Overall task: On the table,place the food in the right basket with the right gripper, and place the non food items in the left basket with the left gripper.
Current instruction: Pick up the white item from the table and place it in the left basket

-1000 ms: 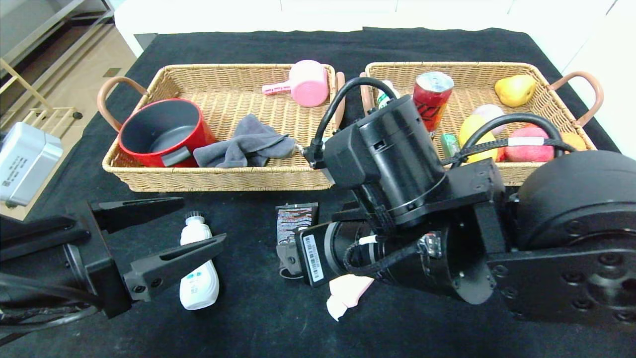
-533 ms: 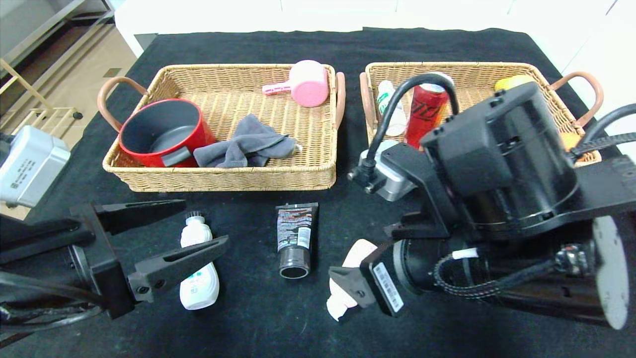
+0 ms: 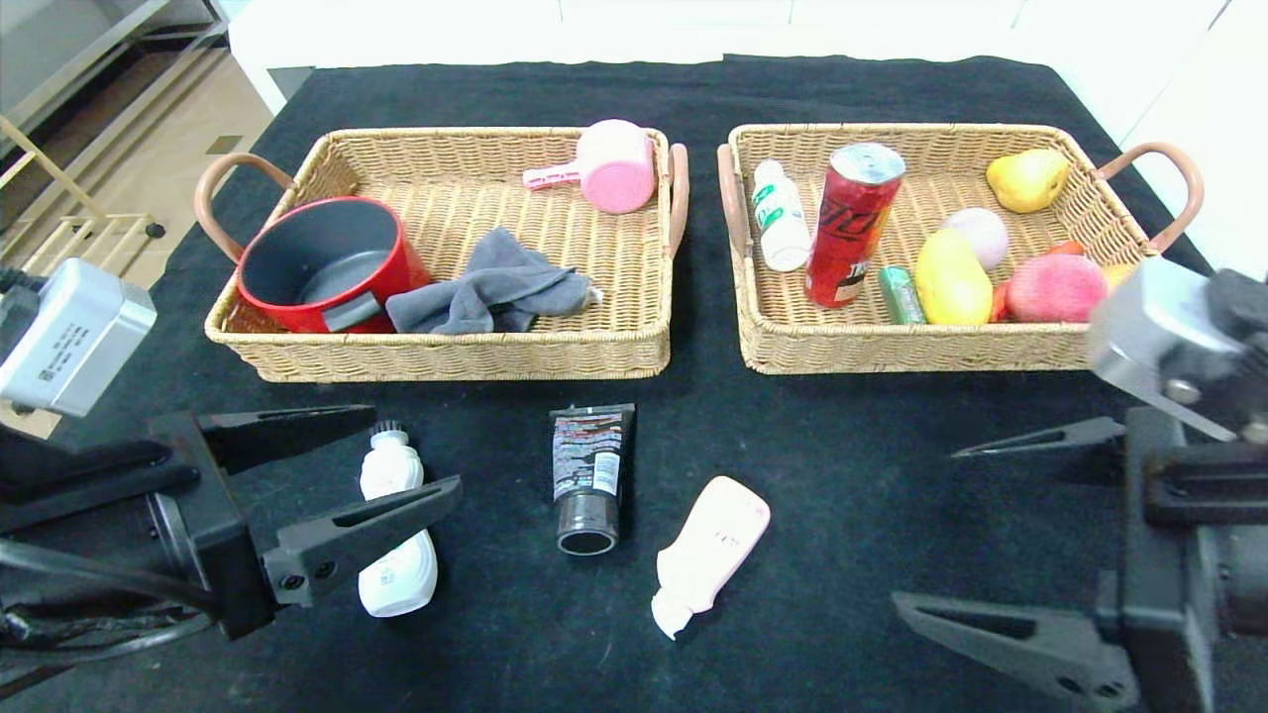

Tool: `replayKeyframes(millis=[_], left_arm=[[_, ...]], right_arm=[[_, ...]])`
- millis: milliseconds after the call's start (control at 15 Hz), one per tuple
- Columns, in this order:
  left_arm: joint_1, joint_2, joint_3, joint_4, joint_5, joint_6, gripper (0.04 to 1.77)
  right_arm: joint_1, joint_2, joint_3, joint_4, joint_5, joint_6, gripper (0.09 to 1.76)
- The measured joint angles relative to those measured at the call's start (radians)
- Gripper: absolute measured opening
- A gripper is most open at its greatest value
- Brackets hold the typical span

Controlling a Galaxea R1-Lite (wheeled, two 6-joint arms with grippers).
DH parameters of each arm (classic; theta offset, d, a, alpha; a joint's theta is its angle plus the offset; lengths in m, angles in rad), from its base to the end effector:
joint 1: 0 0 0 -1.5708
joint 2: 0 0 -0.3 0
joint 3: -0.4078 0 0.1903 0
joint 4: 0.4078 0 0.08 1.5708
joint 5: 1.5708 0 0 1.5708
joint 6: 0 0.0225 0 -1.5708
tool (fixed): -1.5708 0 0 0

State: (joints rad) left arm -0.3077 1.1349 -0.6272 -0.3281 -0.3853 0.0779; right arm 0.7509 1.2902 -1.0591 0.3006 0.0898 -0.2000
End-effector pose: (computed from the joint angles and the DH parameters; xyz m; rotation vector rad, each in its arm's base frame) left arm 0.1517 -0.0571 0.2350 0.0674 0.1561 -0.6979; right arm 0.1394 0.1328 0.2698 -0.3616 0.4352 0.8719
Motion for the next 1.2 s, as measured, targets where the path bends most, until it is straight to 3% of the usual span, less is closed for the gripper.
replayKeyframes(millis=[333, 533, 867, 1200], left_arm=[[-0.002, -0.002, 0.001, 0.004, 0.013, -0.001, 1.72], [-0.011, -0.011, 0.010, 0.004, 0.055, 0.002, 1.72], [-0.010, -0.032, 0.007, 0.006, 0.061, 0.040, 1.72], [-0.013, -0.048, 0.004, 0.006, 0.096, 0.068, 1.72]], right_arm=[[-0.098, -0.186, 0.199, -0.049, 0.170, -0.045, 1.70], [-0.198, -0.240, 0.301, -0.154, 0.293, -0.079, 1.70], [-0.390, -0.274, 0.462, -0.344, 0.484, -0.125, 1.70], [-0.461, -0.348, 0.551, -0.411, 0.505, -0.138, 1.70]])
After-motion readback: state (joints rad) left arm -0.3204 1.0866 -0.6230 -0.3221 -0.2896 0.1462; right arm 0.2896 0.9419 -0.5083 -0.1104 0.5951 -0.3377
